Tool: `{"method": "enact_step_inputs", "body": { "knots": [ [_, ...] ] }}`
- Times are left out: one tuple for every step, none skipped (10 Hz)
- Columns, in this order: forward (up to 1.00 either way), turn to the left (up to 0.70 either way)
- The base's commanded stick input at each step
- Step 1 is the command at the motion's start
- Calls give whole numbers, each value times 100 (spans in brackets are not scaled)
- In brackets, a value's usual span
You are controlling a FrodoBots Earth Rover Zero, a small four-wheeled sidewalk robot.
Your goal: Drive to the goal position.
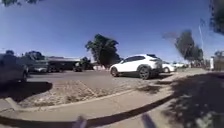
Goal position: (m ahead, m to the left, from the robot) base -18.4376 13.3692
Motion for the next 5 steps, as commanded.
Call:
{"method": "enact_step_inputs", "body": {
  "knots": [
    [0,-85],
    [0,-85],
    [0,-59],
    [0,-28],
    [0,0]
  ]
}}
